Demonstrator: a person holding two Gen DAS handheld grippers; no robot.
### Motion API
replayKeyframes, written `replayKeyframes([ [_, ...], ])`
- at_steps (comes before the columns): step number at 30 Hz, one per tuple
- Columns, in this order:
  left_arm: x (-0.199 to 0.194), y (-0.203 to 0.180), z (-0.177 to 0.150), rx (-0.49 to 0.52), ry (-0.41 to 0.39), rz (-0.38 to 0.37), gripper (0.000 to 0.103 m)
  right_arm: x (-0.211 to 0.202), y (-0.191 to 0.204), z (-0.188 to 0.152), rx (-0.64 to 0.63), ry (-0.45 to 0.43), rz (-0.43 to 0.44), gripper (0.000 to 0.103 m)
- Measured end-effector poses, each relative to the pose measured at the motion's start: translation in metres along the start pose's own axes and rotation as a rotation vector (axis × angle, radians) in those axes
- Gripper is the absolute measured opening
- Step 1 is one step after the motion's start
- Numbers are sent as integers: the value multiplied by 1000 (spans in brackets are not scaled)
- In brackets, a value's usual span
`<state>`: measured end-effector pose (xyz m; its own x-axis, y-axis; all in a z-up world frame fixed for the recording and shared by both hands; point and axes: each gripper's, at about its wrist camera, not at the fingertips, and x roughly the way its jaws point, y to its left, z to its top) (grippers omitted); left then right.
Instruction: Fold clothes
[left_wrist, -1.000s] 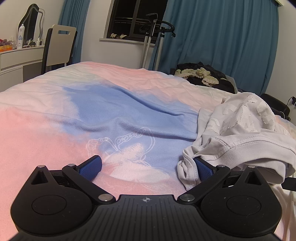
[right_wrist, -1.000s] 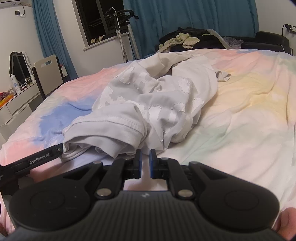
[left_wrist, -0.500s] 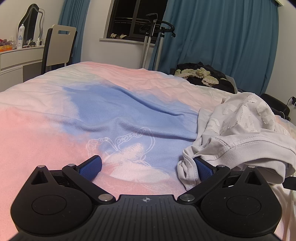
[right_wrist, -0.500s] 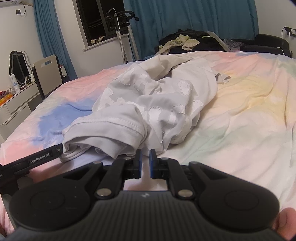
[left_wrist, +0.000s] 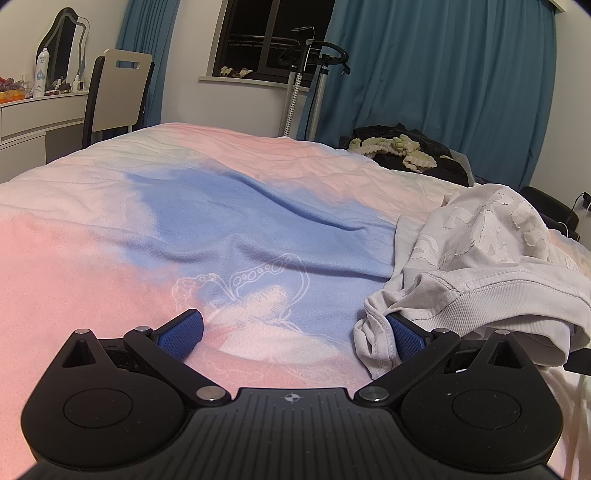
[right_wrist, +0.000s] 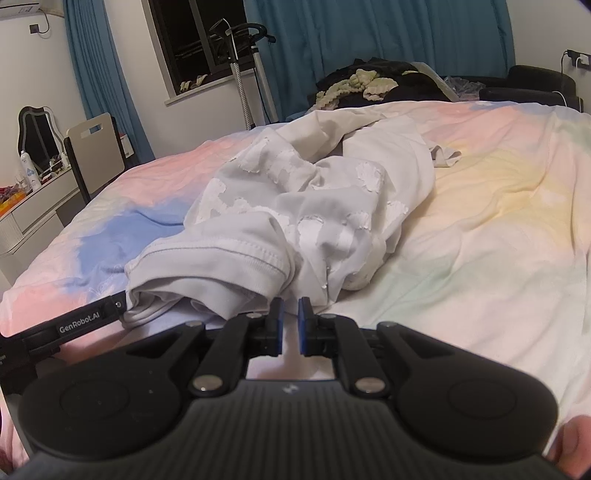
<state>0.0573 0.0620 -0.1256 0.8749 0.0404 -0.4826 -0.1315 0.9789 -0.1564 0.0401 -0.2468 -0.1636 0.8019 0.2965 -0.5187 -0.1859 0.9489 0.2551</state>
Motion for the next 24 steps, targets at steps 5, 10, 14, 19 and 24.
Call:
replayKeyframes([
  [5, 0, -1, 0, 0, 0, 0, 103, -4, 1, 2, -3, -17, -2, 10],
  [10, 0, 0, 0, 0, 0, 0, 103, -8, 9, 3, -22, -18, 41, 10],
  [14, 0, 0, 0, -1, -1, -2, 103, -7, 20, 4, -65, -25, 59, 10],
  [19, 0, 1, 0, -1, -1, -3, 103, -5, 26, 3, -109, -21, 48, 10],
  [24, 0, 1, 0, -1, -2, -4, 103, -12, 26, 3, -109, -45, 41, 10],
])
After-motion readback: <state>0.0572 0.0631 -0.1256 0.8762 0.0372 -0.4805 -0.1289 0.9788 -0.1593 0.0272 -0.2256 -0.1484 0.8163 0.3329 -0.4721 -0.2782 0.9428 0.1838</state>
